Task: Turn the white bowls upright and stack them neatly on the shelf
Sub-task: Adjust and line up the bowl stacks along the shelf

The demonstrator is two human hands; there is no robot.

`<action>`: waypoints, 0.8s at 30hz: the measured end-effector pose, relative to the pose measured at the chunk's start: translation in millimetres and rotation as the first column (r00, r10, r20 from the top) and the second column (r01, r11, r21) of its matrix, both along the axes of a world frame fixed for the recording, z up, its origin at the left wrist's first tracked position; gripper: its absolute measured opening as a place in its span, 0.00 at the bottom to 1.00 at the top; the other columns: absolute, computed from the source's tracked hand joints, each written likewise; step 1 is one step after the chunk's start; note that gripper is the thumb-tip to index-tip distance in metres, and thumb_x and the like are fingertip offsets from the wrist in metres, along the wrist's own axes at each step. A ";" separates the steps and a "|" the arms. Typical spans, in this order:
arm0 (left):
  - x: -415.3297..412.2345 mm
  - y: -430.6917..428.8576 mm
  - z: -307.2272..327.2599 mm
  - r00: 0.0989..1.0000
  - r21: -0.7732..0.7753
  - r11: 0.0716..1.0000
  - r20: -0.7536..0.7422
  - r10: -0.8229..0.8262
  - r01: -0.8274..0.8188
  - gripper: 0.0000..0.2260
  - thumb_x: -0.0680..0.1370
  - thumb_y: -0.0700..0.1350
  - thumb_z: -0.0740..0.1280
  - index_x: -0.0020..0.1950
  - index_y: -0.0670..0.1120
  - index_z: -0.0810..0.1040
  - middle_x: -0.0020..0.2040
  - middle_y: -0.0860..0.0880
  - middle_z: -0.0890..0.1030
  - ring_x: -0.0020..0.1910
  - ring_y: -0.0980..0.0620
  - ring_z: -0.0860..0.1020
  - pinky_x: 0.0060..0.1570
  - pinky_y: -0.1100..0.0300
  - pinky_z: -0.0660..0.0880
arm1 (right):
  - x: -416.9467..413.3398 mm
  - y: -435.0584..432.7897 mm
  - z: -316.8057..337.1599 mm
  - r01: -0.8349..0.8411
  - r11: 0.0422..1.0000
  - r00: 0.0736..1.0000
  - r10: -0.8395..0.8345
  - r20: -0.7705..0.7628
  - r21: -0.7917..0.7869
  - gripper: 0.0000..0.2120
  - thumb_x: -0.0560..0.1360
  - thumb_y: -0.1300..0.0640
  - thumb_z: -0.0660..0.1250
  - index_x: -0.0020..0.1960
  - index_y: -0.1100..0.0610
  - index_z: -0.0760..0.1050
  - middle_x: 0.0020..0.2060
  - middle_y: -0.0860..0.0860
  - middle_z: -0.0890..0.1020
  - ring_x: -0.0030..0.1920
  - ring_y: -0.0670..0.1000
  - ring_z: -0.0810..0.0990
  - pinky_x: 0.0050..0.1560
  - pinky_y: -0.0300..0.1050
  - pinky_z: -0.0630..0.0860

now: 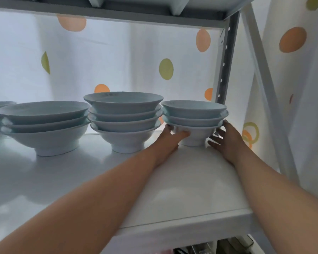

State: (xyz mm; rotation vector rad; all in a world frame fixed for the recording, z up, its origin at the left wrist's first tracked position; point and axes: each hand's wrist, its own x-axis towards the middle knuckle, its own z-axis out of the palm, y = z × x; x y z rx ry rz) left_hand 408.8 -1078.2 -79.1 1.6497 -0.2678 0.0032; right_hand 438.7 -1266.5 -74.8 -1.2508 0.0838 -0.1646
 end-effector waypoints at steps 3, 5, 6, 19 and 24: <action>3.3 4.9 0.1 0.998 -0.071 0.996 -0.028 -0.053 0.051 0.30 0.71 0.48 0.70 0.72 0.52 0.66 0.71 0.57 0.69 0.66 0.58 0.70 0.63 0.56 0.69 | -0.5 -4.6 0.5 -0.032 0.998 0.999 0.030 0.038 0.056 0.09 0.79 0.47 0.57 0.46 0.48 0.72 0.42 0.46 0.74 0.44 0.52 0.76 0.51 0.50 0.75; 4.2 7.7 1.2 0.996 -0.092 0.993 -0.044 -0.073 0.068 0.24 0.74 0.43 0.68 0.70 0.50 0.69 0.70 0.55 0.71 0.67 0.57 0.70 0.63 0.57 0.68 | -4.4 -3.6 1.1 -0.019 0.999 0.999 0.018 0.046 0.034 0.09 0.79 0.47 0.56 0.51 0.49 0.73 0.46 0.47 0.76 0.46 0.53 0.77 0.51 0.51 0.76; 4.5 8.8 0.9 0.996 -0.097 0.993 -0.050 -0.074 0.069 0.22 0.75 0.41 0.68 0.69 0.49 0.70 0.69 0.54 0.72 0.67 0.56 0.71 0.63 0.58 0.69 | -5.9 -2.4 2.1 0.014 1.000 0.999 -0.014 0.047 0.020 0.09 0.79 0.48 0.56 0.51 0.49 0.73 0.49 0.48 0.77 0.47 0.54 0.78 0.50 0.50 0.77; -17.3 10.3 7.1 0.990 -0.288 0.957 -0.129 -0.064 0.024 0.18 0.68 0.32 0.64 0.57 0.43 0.73 0.50 0.48 0.75 0.54 0.49 0.75 0.63 0.53 0.72 | -21.2 1.2 6.7 0.334 0.933 0.943 -0.329 0.056 -0.137 0.17 0.79 0.58 0.48 0.60 0.55 0.72 0.54 0.55 0.77 0.52 0.63 0.80 0.50 0.61 0.80; -19.7 10.2 9.2 0.987 -0.264 0.965 -0.150 -0.052 0.011 0.14 0.76 0.30 0.60 0.56 0.45 0.73 0.51 0.51 0.75 0.56 0.49 0.74 0.64 0.52 0.71 | -22.9 1.9 6.5 0.282 0.933 0.959 -0.271 0.077 -0.225 0.17 0.79 0.57 0.48 0.62 0.56 0.71 0.59 0.56 0.76 0.55 0.63 0.79 0.51 0.62 0.80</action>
